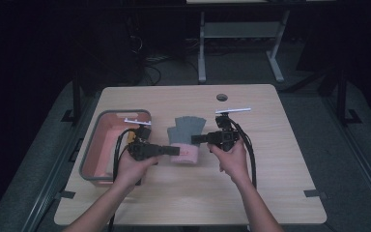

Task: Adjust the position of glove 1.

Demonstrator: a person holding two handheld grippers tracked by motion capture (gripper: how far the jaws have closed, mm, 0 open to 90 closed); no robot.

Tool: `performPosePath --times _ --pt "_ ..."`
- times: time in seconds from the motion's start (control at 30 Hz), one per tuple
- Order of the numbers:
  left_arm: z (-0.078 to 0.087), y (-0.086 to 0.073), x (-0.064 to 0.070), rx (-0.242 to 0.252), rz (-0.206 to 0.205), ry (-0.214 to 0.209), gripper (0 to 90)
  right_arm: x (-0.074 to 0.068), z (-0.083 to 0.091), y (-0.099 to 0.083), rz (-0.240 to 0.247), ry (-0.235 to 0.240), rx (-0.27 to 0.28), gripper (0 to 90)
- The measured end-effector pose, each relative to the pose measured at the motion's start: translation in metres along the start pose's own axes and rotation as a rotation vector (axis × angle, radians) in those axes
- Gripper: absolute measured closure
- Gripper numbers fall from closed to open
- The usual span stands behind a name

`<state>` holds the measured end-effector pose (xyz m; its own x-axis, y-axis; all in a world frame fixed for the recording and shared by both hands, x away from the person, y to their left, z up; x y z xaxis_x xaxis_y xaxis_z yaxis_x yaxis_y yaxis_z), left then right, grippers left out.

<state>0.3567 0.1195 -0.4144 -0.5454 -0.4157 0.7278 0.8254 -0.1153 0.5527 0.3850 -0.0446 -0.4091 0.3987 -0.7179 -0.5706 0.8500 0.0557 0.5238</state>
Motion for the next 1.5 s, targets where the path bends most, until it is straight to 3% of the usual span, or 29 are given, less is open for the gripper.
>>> performPosePath --times 0.73,1.07,1.5 --pt "0.03 0.002 -0.008 0.026 0.02 0.019 64.5 -0.026 -0.018 0.016 0.039 0.026 -0.03 77.8" --pt "0.041 0.002 -0.01 0.04 0.007 0.019 64.5 -0.039 -0.023 0.025 0.063 0.034 -0.042 77.8" --pt "0.071 0.005 -0.012 0.074 0.01 0.039 64.7 -0.06 -0.036 0.034 0.082 0.067 -0.042 77.9"
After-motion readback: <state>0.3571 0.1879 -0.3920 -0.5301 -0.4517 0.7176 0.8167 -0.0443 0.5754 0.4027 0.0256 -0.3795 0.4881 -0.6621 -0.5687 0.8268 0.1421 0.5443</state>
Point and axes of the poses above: each handheld gripper's, and its own axes: z roughly backward along the jaws, y roughly out of its top, x roughly to its right, the point moved 7 cm from there along -z, roughly forward along the jaws, and after that the axes turned 8 degrees about -y, right-handed, at the moved point
